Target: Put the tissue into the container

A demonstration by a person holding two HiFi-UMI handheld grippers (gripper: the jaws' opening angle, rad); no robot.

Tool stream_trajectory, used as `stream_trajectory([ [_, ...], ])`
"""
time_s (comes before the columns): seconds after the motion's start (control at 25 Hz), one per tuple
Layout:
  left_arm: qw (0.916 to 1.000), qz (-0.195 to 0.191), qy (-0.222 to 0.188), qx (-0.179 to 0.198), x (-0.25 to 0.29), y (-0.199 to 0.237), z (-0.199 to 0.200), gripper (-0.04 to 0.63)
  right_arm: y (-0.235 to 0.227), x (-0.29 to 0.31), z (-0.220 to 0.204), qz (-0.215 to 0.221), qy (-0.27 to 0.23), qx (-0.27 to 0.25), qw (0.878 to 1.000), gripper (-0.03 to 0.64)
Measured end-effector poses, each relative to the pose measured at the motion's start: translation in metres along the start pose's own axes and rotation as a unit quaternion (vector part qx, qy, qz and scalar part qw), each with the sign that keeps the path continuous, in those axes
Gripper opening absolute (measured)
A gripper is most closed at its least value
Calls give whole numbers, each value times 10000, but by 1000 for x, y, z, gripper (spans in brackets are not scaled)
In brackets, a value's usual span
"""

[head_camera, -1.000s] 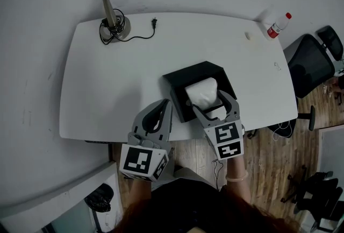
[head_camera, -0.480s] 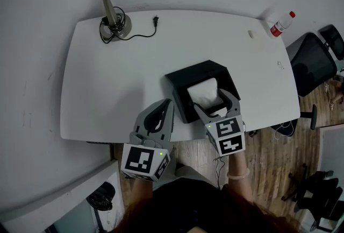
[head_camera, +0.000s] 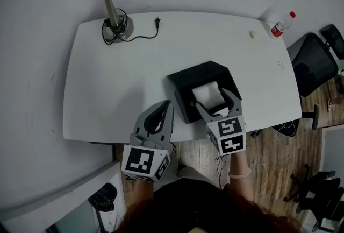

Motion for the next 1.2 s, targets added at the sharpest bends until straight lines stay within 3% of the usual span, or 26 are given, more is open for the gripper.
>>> stream_trajectory([
  [0.84,9992,-72,-236,309,-32,-43,21,29,5,-61,18,-110,-992,333,9944,364],
  [0.96,9989,-82,-289,357,-39,-54,24,29,8,-74,19,-131,-1080,280,9937,336],
  [1.08,9986,-82,-330,405,-48,-65,27,29,10,-87,20,-238,-1208,216,9922,249],
  [1.2,9983,-71,-363,453,-58,-75,29,29,13,-101,22,-206,-1312,212,9909,248],
])
Point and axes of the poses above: the fingertips, and each gripper's own axes: x forward along the fingers, y to its left, z out of its top, the point moved 8 cm from there along -x, backward along the fingers, and after that the axes turned 12 degrees about -y, right-handed, at the moved point
